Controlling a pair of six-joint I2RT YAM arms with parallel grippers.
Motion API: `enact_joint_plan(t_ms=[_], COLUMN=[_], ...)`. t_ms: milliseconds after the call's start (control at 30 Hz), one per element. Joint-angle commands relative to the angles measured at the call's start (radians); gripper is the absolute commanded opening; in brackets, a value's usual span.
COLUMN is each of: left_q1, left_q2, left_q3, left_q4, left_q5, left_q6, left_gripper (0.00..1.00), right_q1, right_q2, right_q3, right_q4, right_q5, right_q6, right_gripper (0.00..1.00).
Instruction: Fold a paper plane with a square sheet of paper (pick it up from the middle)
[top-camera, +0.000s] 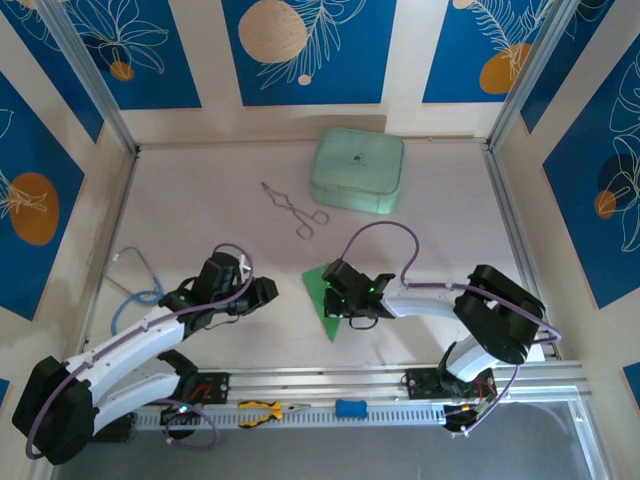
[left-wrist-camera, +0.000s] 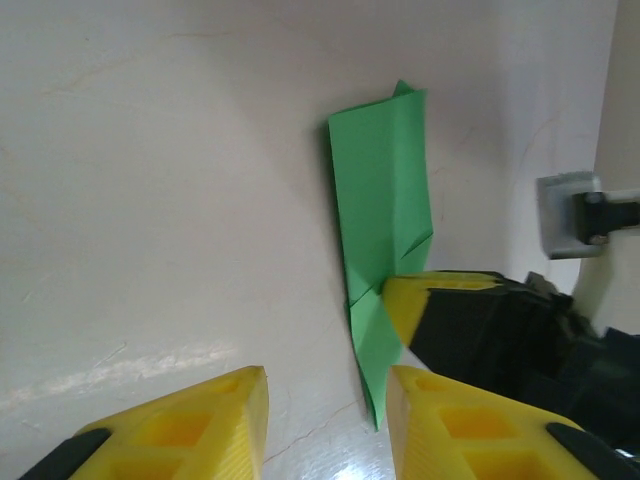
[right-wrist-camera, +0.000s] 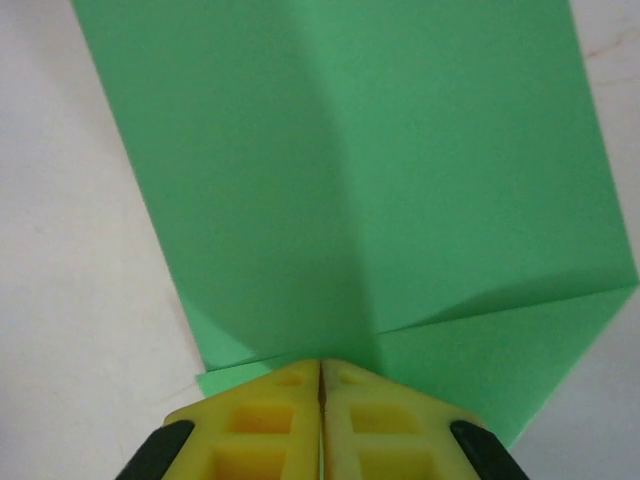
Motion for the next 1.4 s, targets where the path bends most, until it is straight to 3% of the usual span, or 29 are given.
enact_joint_plan(t_ms=[0,300,400,600,767,967,1167,1367], left_q1=[-0.011,-0.026,-0.032,-0.043,-0.072,-0.109,-0.111,-0.110], left_q2=[0.007,0.036,0.051,0.099,0.210,0.374,0.493,0.610], left_q3=[-0.007,-0.001,0.012,0.044,0.095,0.170,0.186,0.202], left_q4=[0.031,0.050,0.047,0.060,0.119,0.188,0.269,0.353], left_q5=[0.020,0.015,0.016,0.029,0.057,0.081,0.069,0.084], left_q6=[-0.009,-0.017,-0.014,0.001,0.017,0.033,0.028,0.021], left_gripper=[0.37,0.33,0.32,0.25,0.19,0.16,0.15,0.12], right_q1=[0.024,0.094,0.111,0.048,-0.089,-0.236,-0.280,-0.285], right_q2=[0.036,0.063,0.034,-0.138,-0.252,-0.286,-0.285,-0.270], right_q3=[-0.004,-0.056,-0.041,-0.060,-0.138,-0.228,-0.228,-0.229], right_q4=[0.024,0.115,0.119,0.132,0.127,0.205,0.213,0.216], right_q5=[0.018,0.039,0.058,0.013,-0.152,-0.366,-0.456,-0.463], right_q6=[0.102,0.422,0.465,0.309,0.183,0.116,0.056,0.045], right_gripper=[0.10,0.11,0.11,0.18,0.24,0.26,0.29,0.34])
